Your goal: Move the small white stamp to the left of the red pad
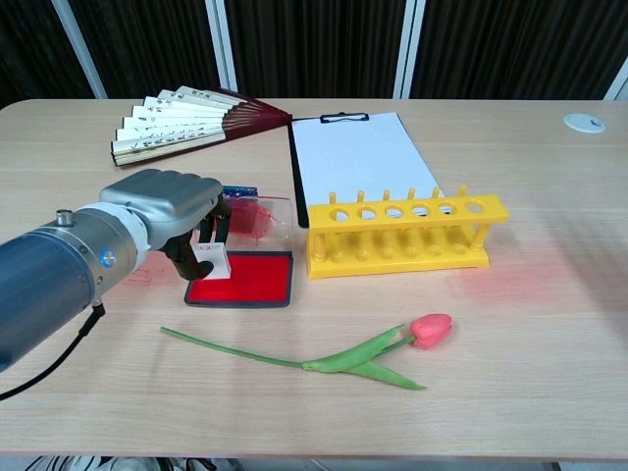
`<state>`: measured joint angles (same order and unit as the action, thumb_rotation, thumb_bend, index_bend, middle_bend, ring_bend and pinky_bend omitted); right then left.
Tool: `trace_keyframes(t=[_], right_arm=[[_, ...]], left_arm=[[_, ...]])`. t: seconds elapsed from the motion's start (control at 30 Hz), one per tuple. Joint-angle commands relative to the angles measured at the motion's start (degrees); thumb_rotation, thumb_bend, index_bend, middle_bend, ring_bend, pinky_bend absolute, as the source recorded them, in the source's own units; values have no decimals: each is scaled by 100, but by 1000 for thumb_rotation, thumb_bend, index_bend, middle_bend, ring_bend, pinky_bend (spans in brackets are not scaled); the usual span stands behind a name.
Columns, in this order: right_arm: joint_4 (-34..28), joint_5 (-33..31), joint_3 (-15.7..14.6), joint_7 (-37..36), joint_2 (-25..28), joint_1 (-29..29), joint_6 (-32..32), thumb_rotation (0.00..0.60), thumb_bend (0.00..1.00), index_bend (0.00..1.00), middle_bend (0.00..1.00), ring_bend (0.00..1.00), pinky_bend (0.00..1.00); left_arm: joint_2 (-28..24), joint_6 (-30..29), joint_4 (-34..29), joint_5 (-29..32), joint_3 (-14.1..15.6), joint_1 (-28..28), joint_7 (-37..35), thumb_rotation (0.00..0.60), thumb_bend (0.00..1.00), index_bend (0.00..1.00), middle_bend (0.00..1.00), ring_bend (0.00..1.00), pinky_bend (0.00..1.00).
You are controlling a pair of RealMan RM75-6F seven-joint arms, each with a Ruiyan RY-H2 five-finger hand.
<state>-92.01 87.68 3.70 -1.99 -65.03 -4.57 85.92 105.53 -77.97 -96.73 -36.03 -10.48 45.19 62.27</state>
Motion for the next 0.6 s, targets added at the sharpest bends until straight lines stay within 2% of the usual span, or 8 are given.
trace_keyframes(t=[0.03,0.6], right_arm=[[-3,-3,1,-6,2,0,-1,600,234,40,0,0,193],[-4,35,-14,-19,9,7,19,600,236,42,0,0,193]], left_arm=[[6,-4,2,1,2,9,3,600,333,490,468,401,526],[-1,-83,-36,-9,34,20,45,600,333,491,471,401,526]])
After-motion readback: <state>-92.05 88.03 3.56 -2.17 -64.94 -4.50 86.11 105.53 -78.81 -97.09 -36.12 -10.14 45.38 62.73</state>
